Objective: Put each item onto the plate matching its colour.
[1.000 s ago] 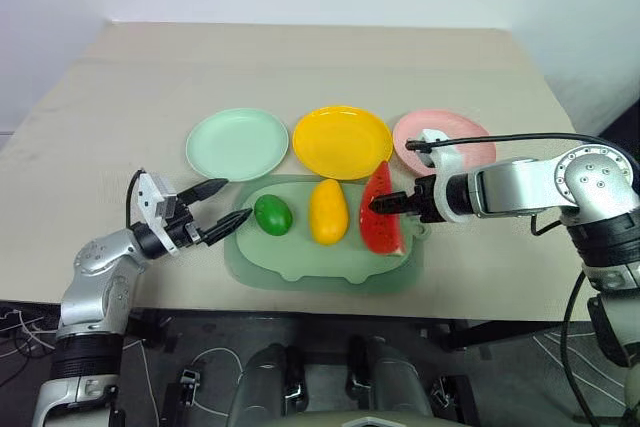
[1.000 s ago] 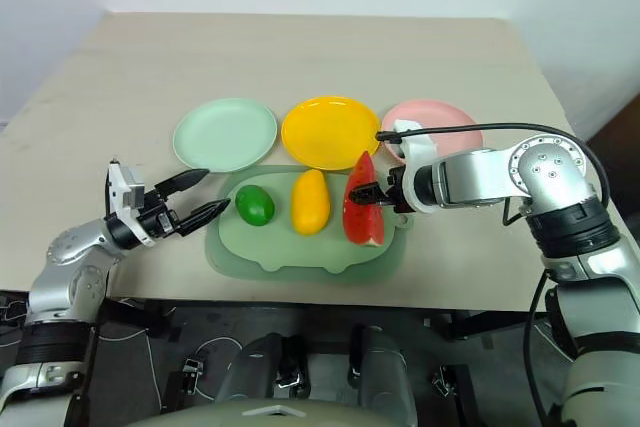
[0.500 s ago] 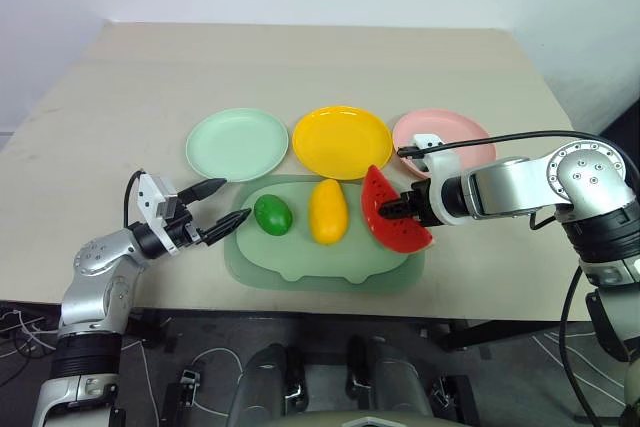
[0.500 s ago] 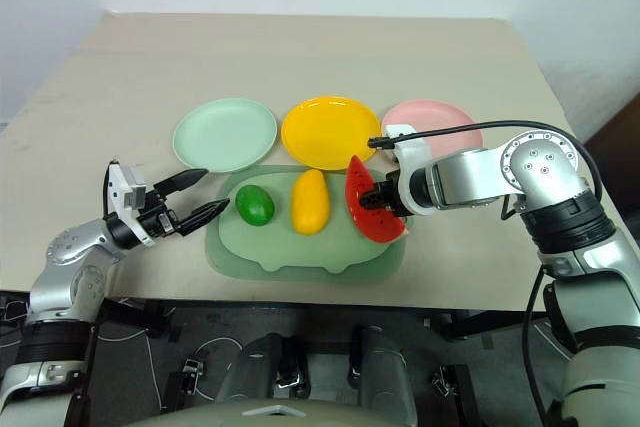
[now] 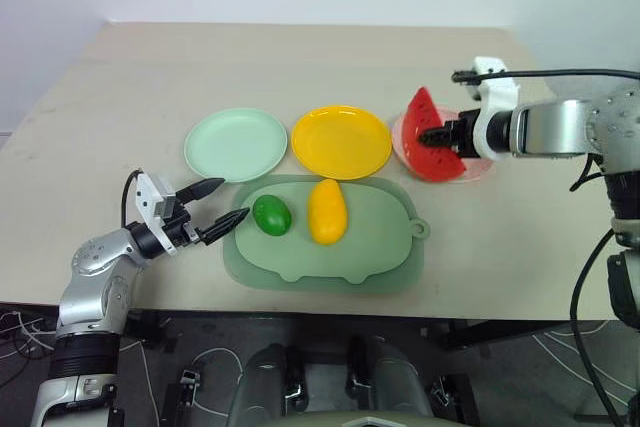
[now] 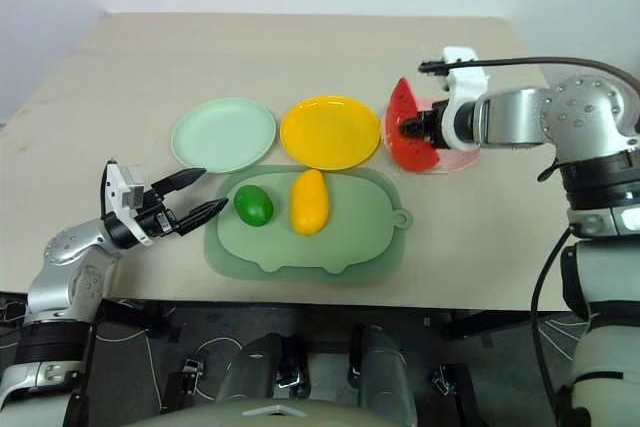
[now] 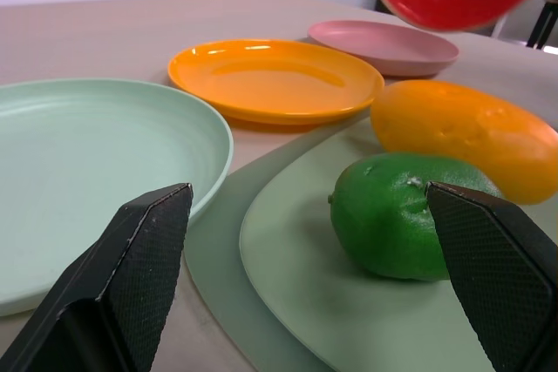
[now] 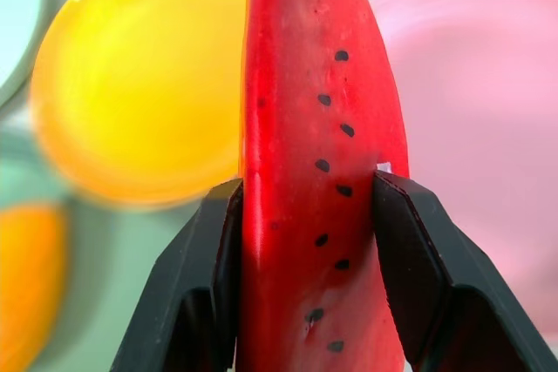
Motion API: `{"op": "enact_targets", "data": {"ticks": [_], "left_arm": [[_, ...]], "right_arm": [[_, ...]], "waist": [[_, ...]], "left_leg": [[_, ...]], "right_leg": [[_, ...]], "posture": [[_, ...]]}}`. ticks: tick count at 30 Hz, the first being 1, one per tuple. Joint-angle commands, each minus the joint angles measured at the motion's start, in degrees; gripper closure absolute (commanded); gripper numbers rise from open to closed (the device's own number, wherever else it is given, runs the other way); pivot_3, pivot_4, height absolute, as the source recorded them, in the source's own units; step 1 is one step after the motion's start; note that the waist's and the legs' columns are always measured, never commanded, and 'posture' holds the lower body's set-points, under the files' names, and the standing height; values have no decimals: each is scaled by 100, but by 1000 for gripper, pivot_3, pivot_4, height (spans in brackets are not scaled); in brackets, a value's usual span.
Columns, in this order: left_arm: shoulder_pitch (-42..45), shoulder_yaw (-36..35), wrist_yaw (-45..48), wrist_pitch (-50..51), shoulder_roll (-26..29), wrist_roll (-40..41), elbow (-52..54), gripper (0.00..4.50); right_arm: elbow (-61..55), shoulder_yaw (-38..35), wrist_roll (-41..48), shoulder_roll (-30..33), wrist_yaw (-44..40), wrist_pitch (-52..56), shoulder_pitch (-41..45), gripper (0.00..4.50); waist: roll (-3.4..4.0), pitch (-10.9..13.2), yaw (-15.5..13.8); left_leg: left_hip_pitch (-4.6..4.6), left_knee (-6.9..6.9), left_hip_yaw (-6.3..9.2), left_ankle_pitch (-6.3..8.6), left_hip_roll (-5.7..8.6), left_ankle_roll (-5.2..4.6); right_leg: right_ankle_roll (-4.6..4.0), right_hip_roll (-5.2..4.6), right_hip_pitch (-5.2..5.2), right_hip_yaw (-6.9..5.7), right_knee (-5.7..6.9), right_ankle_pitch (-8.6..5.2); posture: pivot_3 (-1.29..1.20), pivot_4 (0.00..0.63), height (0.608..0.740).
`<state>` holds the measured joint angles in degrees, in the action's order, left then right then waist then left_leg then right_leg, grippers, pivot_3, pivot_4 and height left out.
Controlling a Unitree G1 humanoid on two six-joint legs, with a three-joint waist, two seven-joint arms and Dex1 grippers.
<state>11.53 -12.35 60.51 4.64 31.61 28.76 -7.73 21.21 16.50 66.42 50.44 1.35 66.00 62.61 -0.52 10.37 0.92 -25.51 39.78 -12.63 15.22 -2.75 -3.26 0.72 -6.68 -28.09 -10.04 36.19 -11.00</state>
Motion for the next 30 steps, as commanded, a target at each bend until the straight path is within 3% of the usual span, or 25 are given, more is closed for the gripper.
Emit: {"op": "enact_targets", "data": {"ticks": [1, 9, 17, 18, 22, 30], "left_arm": [[23, -97, -42, -76, 63, 16, 160, 0], [-114, -142, -117, -70, 98, 33, 296, 0], [-341, -211, -165, -5, 166, 100, 525, 0], [-361, -220, -167, 2, 180, 112, 545, 0], [-400, -264, -174, 46, 255, 146, 597, 0], [-400, -334, -158, 109, 346, 180, 617, 0]], "right_arm": [[1019, 272, -1633, -301, -1096, -969, 258, 2643], [3457, -68, -3603, -1178, -2192, -2036, 712, 2643], [3729, -711, -4450, -1360, -2650, -2126, 855, 45], [3654, -783, -4508, -1348, -2699, -2068, 862, 45], [2349, -932, -4572, -1059, -3197, -1555, 649, 45], [-1959, -2100, -3505, -354, -3688, -28, -616, 45]], "waist": [[0, 0, 5], [4, 1, 41], [8, 1, 67], [10, 3, 71], [18, 7, 116], [23, 9, 131]], "left_leg": [[-1, 0, -1, 0, 0, 0], [-5, 0, -18, -2, -2, 2], [-3, 1, -17, -2, -2, 3], [-5, 1, -17, -2, -2, 4], [-15, 1, -17, -2, -2, 4], [-18, -1, -11, -1, -2, 5]], "right_leg": [[-1, 0, -2, 0, 1, 1], [-12, 0, -21, 9, 22, 13], [-14, -7, -25, 12, 24, 13], [-15, -7, -28, 13, 25, 13], [-15, -9, -39, 14, 29, 13], [-14, -11, -43, 14, 30, 11]], "posture": [[0, 150, 696], [0, 150, 696], [0, 150, 696], [0, 150, 696], [0, 150, 696], [0, 150, 696]]}}
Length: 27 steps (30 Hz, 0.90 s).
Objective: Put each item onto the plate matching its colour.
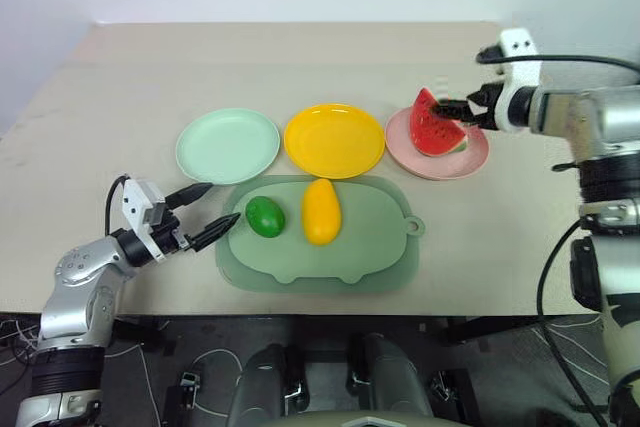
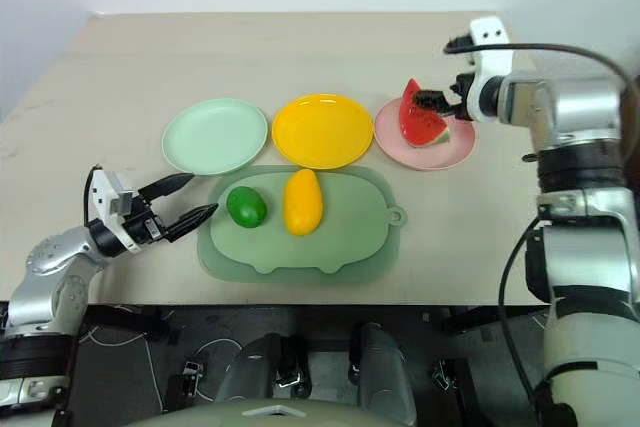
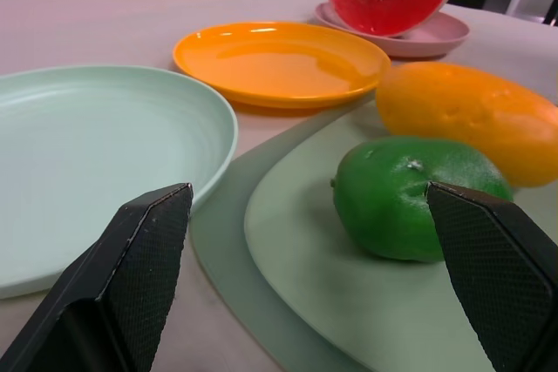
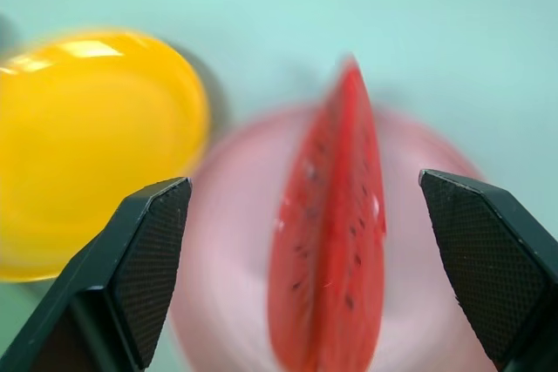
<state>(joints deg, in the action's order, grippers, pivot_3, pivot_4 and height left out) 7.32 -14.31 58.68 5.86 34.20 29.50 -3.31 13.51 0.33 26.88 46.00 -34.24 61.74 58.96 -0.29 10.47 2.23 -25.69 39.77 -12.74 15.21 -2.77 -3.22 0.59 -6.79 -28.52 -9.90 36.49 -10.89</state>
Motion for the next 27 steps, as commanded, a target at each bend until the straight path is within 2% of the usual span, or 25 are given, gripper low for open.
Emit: {"op": "enact_targets", "data": {"ticks": [1, 7, 10, 17, 20, 27], "left_arm": [[32, -150, 30, -5, 90, 116, 179, 0], [157, -225, -3, 95, 118, 240, 237, 0], [184, -234, -3, 147, 138, 270, 270, 0], [169, -129, 17, 119, 114, 213, 285, 0], [148, -101, -30, 97, 50, 210, 315, 0], [57, -74, 33, 167, 17, 308, 518, 0]], "right_arm": [[-1585, -635, 621, 75, -167, 511, -432, 45], [-3558, -1368, 1344, -489, -58, 413, -2023, 45], [-3989, -1699, 1909, -885, 196, 895, -2469, 45], [-4192, -1662, 2655, -1566, 923, 2349, -2216, 45], [-4132, -1460, 2688, -1885, 1194, 2901, -2170, 45], [-3179, -961, 2752, -2472, 2129, 3076, -1885, 45]], "waist": [[0, -1, 3], [-5, -3, -28], [-3, -3, -33], [-6, -4, -10], [-7, -5, 1], [-6, -5, 17]], "left_leg": [[0, 0, 1, 0, 0, 0], [4, -4, 1, 0, 1, 0], [2, -5, 0, 0, 2, 0], [10, -7, 0, 0, 1, 0], [10, -10, 0, 0, 1, 0], [11, -11, -3, 0, 2, 1]], "right_leg": [[0, 1, 1, 0, -2, 0], [-1, 2, 9, -2, -13, 0], [-2, 2, 8, -2, -14, 0], [-23, 3, 14, -1, -16, -9], [-23, 3, 13, -1, -16, -8], [-23, 4, 14, 0, -16, -8]], "posture": [[0, 150, 696], [0, 150, 696], [0, 150, 696], [0, 150, 696], [0, 150, 696], [0, 150, 696]]}}
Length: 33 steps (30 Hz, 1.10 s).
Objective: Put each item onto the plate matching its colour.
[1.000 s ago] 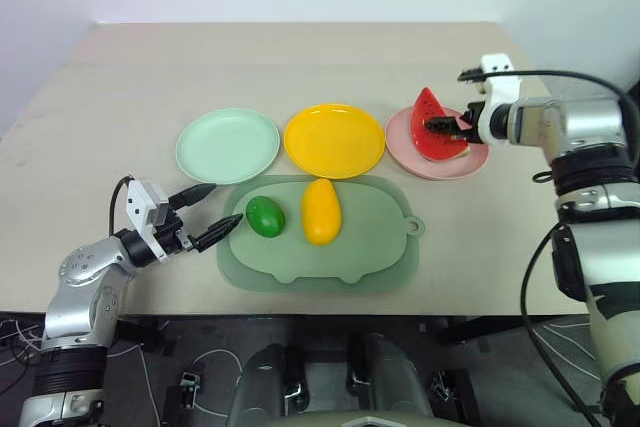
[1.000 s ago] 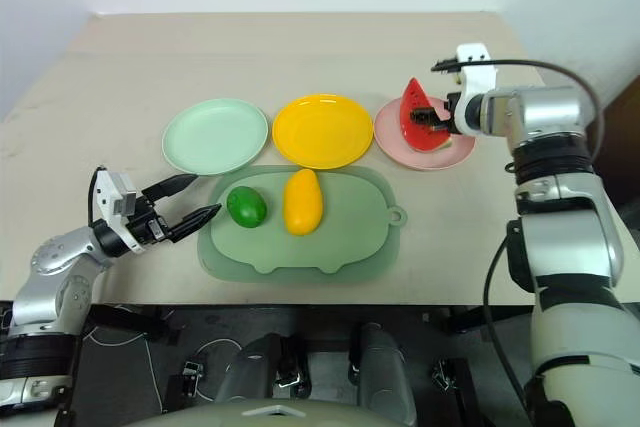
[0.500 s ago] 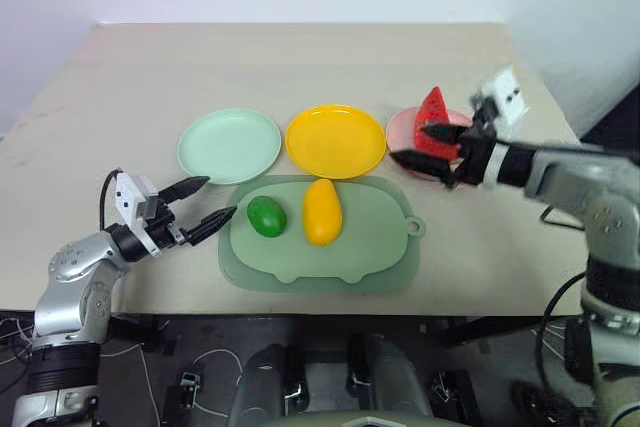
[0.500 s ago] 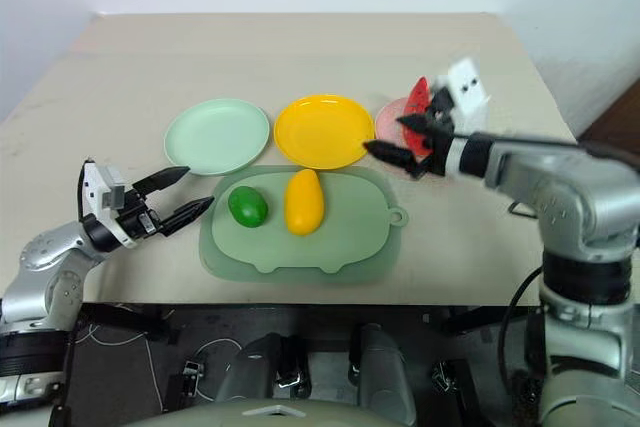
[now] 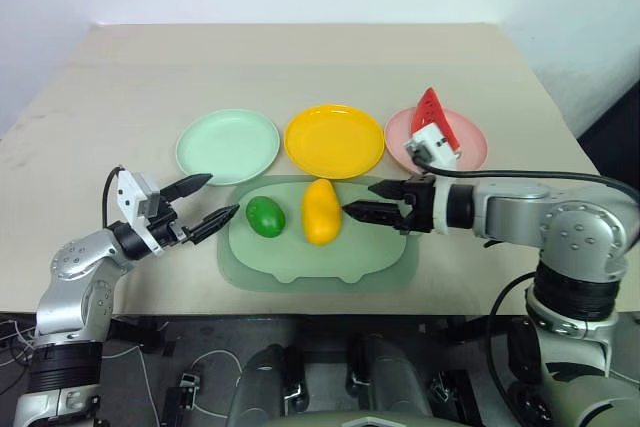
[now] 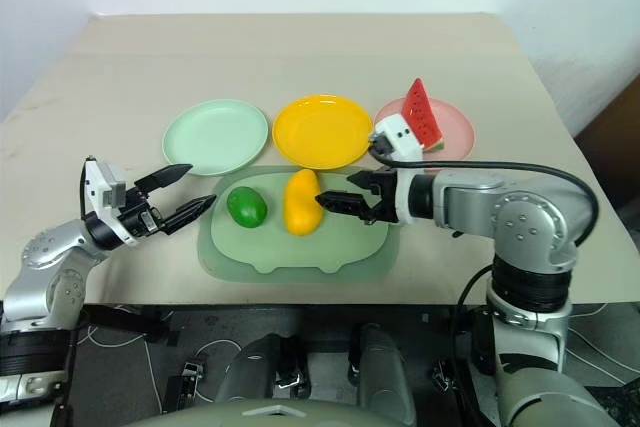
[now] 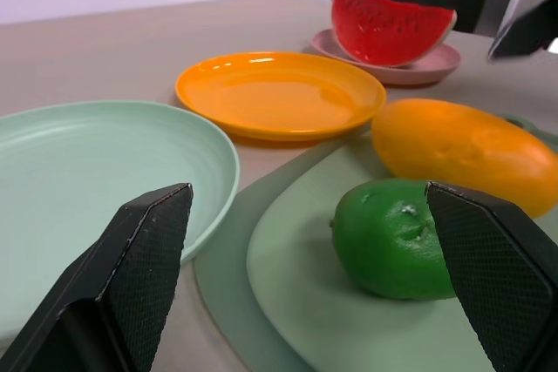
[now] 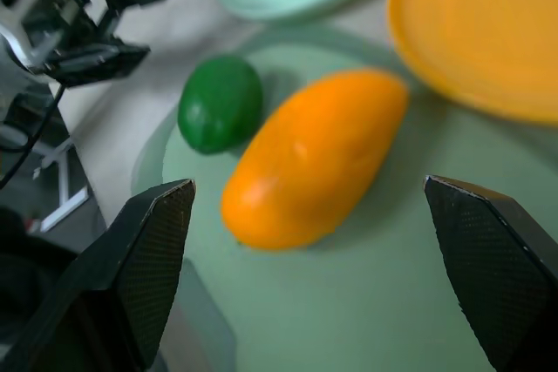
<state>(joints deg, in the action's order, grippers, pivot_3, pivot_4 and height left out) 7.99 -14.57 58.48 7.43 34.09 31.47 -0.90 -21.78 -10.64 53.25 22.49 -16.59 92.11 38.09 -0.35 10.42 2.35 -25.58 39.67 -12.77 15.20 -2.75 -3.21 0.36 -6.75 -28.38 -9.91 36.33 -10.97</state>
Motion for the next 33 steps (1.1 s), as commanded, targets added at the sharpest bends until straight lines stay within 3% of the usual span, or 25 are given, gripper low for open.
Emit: {"op": "enact_targets", "data": {"ticks": [1, 6, 15, 26, 31, 33], "left_arm": [[-11, -39, 79, 27, 45, 126, 299, 0], [-119, -98, 284, 407, 231, 407, 560, 0], [-124, -96, 483, 399, 458, 341, 688, 0], [-117, -107, 448, 263, 454, 210, 610, 0], [-121, -103, 334, 300, 403, 241, 677, 0], [-76, -105, 268, 344, 391, 288, 708, 0]], "right_arm": [[435, 185, 148, -144, 418, 39, 244, 45], [1248, 310, 39, -669, 962, 39, 628, 45], [2092, 188, 442, -1046, 1648, 39, 1156, 45], [2594, 1080, 864, -853, 2338, 39, 1410, 45], [2312, 1834, 705, -543, 2340, 39, 1421, 45], [2171, 1885, 557, -543, 2294, 39, 1376, 429]], "waist": [[0, 0, 0], [0, 0, 27], [2, -1, 20], [2, -1, 24], [2, -2, 14], [1, -3, 11]], "left_leg": [[-1, 0, 0, 0, 0, 1], [-1, -4, -3, -2, 0, 2], [2, -14, -5, -6, 1, 11], [6, -24, -7, -10, 0, 17], [8, -24, -8, -10, 1, 17], [9, -24, -7, -10, 1, 17]], "right_leg": [[0, 0, -1, 0, 0, 0], [12, 3, -4, 0, 3, 7], [17, 5, -6, 1, 4, 10], [18, 7, -8, 2, 4, 10], [18, 6, -6, 2, 3, 10], [18, 5, -5, 2, 2, 10]], "posture": [[0, 150, 696], [0, 150, 696], [0, 150, 696], [0, 150, 696], [0, 150, 696], [0, 150, 696]]}}
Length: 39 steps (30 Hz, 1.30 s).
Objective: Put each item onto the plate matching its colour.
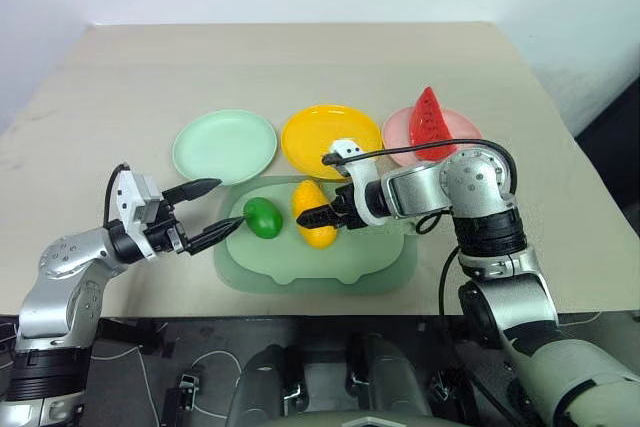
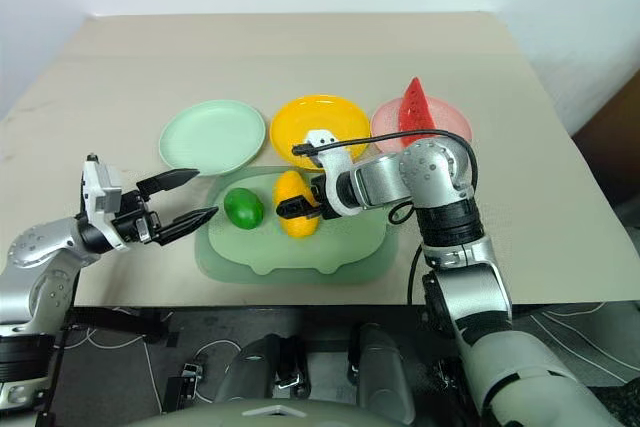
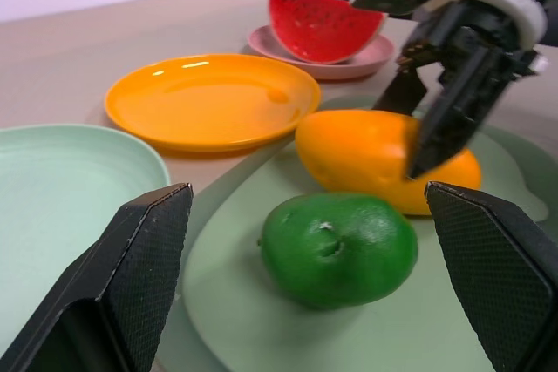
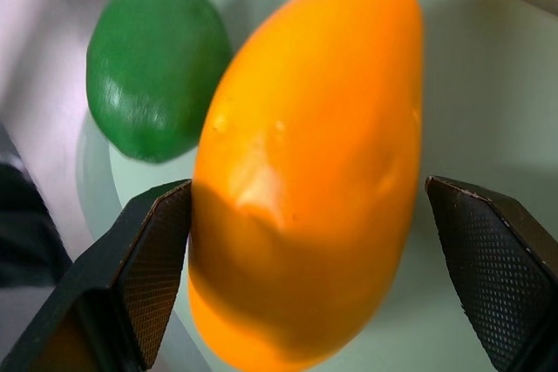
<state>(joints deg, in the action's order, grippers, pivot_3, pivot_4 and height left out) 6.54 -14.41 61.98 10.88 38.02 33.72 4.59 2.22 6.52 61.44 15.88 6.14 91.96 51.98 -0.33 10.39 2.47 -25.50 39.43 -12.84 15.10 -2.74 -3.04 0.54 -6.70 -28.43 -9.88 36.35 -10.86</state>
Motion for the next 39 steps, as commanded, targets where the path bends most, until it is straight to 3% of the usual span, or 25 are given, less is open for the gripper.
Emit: {"op": "enact_targets", "data": {"ticks": [1, 4, 10, 17, 21, 26, 34, 39], "left_arm": [[85, -107, -97, -28, 2, 38, 156, 0], [120, -82, -100, -19, 2, 65, 138, 0], [177, -35, 18, 61, 22, 147, 136, 0], [232, 56, 64, 49, -5, 83, 187, 0], [165, 127, 280, -285, 28, -125, -37, 0], [218, 131, 300, -362, -41, -94, -104, 0], [293, 182, 355, -437, -81, -119, -151, 0], [306, 221, 359, -430, -103, -123, -125, 0]], "right_arm": [[-287, 181, -302, 123, -23, 54, -22, 632], [-342, 78, -418, 75, -94, 54, -34, 1233], [-498, -26, -460, 227, -394, 54, -4, 1234], [-3, -934, -424, 527, -828, 54, 660, 1236], [822, -1000, -1093, 683, -1165, -427, 1481, 1236], [1965, -316, -2072, 722, -2037, -1492, 1986, 1236], [4503, 176, -3537, 137, -3209, -3467, 2813, 1236], [5655, 38, -4142, -238, -3351, -4335, 3043, 1236]], "waist": [[-1, -2, -3], [-2, -2, -8], [-2, -2, -7], [1, -1, 7], [1, -1, 14], [1, -1, 16], [2, 0, 29], [2, 0, 26]], "left_leg": [[1, 0, 0, 0, 0, 0], [2, 0, 0, 0, 0, 0], [1, 0, 0, 0, 0, 0], [-2, -1, -2, -1, 0, 1], [2, -11, -9, -2, -1, 2], [4, -22, -11, -4, -2, 5], [4, -21, -18, -7, -3, 8], [4, -21, -19, -8, -3, 10]], "right_leg": [[0, 0, 2, 0, -1, 0], [0, 0, 3, 0, -1, 0], [0, 1, 3, 0, -1, 0], [1, 2, -3, 0, -2, 0], [1, 5, -6, 4, -2, 1], [2, 9, -8, 5, -4, 0], [3, 15, -10, 6, 0, 1], [3, 15, -9, 6, 1, 1]], "posture": [[0, 150, 696], [0, 150, 696], [0, 150, 696], [0, 150, 696], [0, 150, 696], [0, 150, 696], [0, 150, 696], [0, 150, 696]]}}
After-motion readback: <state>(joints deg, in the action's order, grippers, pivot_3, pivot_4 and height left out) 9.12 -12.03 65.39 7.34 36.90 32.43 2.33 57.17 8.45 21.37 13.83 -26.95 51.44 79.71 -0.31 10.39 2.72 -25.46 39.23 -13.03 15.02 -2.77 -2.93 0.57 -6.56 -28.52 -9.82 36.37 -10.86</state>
